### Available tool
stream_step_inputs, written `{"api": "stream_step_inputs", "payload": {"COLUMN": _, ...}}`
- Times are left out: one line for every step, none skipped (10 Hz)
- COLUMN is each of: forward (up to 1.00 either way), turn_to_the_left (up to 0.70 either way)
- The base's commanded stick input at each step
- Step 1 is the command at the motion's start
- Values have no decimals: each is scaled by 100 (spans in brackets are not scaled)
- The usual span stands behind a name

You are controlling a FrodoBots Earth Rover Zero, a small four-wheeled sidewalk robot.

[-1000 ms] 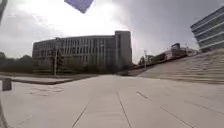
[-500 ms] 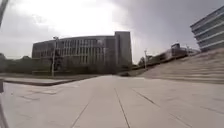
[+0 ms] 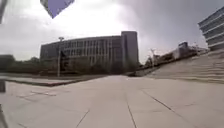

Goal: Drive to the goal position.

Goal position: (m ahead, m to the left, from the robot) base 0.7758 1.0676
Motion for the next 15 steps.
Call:
{"api": "stream_step_inputs", "payload": {"forward": 70, "turn_to_the_left": 0}}
{"api": "stream_step_inputs", "payload": {"forward": 70, "turn_to_the_left": 0}}
{"api": "stream_step_inputs", "payload": {"forward": 70, "turn_to_the_left": 0}}
{"api": "stream_step_inputs", "payload": {"forward": 70, "turn_to_the_left": 0}}
{"api": "stream_step_inputs", "payload": {"forward": 70, "turn_to_the_left": 0}}
{"api": "stream_step_inputs", "payload": {"forward": 70, "turn_to_the_left": 0}}
{"api": "stream_step_inputs", "payload": {"forward": 70, "turn_to_the_left": 0}}
{"api": "stream_step_inputs", "payload": {"forward": 70, "turn_to_the_left": 0}}
{"api": "stream_step_inputs", "payload": {"forward": 70, "turn_to_the_left": 0}}
{"api": "stream_step_inputs", "payload": {"forward": 70, "turn_to_the_left": 0}}
{"api": "stream_step_inputs", "payload": {"forward": 59, "turn_to_the_left": 0}}
{"api": "stream_step_inputs", "payload": {"forward": 50, "turn_to_the_left": 0}}
{"api": "stream_step_inputs", "payload": {"forward": 50, "turn_to_the_left": 0}}
{"api": "stream_step_inputs", "payload": {"forward": 50, "turn_to_the_left": 0}}
{"api": "stream_step_inputs", "payload": {"forward": 50, "turn_to_the_left": 0}}
